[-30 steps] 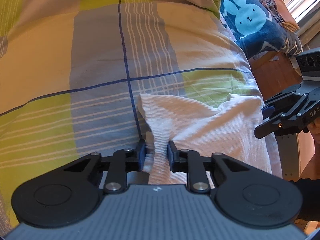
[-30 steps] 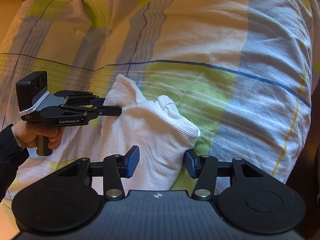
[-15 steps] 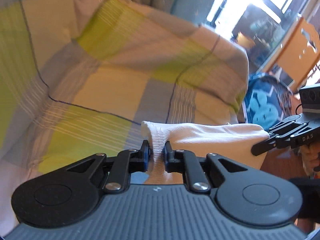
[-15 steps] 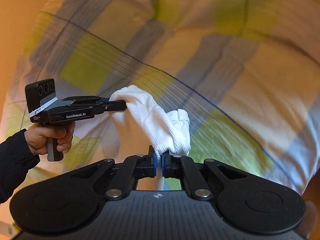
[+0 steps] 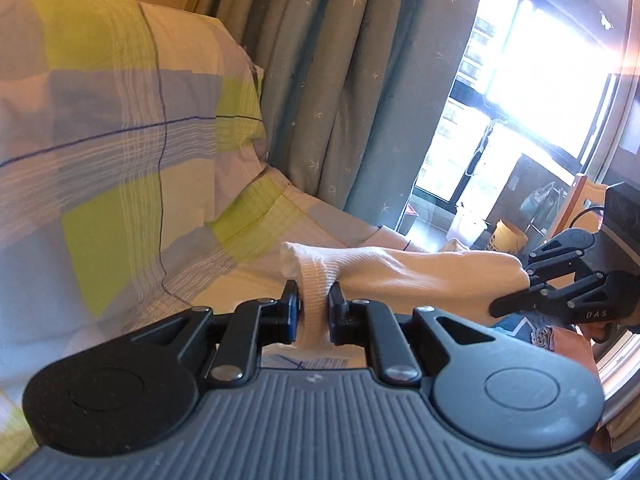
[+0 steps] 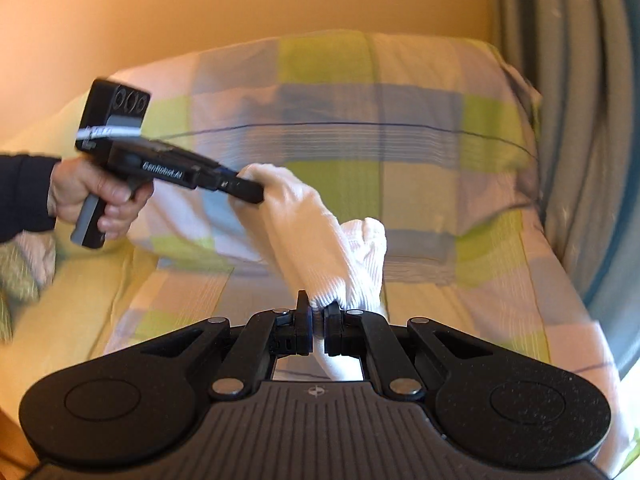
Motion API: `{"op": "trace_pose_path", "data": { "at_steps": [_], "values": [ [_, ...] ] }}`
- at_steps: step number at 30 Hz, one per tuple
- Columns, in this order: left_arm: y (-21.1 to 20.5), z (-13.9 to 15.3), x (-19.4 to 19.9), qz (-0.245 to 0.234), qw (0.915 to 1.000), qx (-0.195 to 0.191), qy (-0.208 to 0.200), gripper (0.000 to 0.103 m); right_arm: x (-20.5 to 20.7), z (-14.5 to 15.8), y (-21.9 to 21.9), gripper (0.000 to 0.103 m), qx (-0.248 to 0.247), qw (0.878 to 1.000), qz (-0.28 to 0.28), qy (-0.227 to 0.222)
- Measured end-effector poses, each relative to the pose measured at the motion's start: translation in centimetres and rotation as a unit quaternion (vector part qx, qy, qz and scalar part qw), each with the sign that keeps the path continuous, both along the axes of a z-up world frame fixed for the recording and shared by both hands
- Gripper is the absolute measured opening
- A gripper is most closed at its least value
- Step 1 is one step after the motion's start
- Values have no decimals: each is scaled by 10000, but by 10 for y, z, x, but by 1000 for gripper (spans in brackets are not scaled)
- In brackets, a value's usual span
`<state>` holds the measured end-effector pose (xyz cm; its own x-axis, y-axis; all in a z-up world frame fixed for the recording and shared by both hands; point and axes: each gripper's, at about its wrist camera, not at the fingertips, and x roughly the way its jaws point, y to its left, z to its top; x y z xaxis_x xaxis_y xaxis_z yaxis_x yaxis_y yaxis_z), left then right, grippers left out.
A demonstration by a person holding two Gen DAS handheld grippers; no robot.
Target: Fold clothes
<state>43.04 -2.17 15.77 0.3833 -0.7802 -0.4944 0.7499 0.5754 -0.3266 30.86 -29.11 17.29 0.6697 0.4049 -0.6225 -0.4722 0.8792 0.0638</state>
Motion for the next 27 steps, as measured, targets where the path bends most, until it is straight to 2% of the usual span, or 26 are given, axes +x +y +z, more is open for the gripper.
{"op": "trace_pose_path", "data": {
  "at_steps": [2, 4, 8, 12, 16, 21, 23, 25, 27],
  "values": [
    [17, -20, -24, 193, 9997, 95, 152, 11, -16, -13, 20, 5, -248, 9993, 286, -17],
    [41, -51, -52, 358, 9979, 294, 449, 11, -35, -38, 39, 5, -370, 9977, 551, 136],
    [73, -117, -100, 497, 9874, 902, 1199, 11, -74, -112, 73, 5, -306, 9899, 1018, 943],
    [85, -159, -125, 359, 9782, 1373, 1514, 11, -98, -163, 96, 5, -194, 9770, 1329, 1657],
    [79, -170, -102, 403, 9823, 1232, 1354, 11, -80, -176, 86, 5, 42, 9729, 1086, 2043],
    [39, -183, -49, 294, 9870, 1257, 958, 12, -25, -186, 50, 5, 194, 9768, 590, 2051],
    [26, -201, -31, 306, 9861, 1353, 913, 14, -4, -205, 38, 5, 140, 9780, 408, 2040],
    [12, -224, -14, 286, 9815, 1583, 1039, 17, 16, -228, 28, 6, 81, 9780, 217, 2072],
    [5, -240, -7, 257, 9774, 1755, 1149, 20, 31, -252, 17, 10, 260, 9685, 14, 2475]
  ]
}}
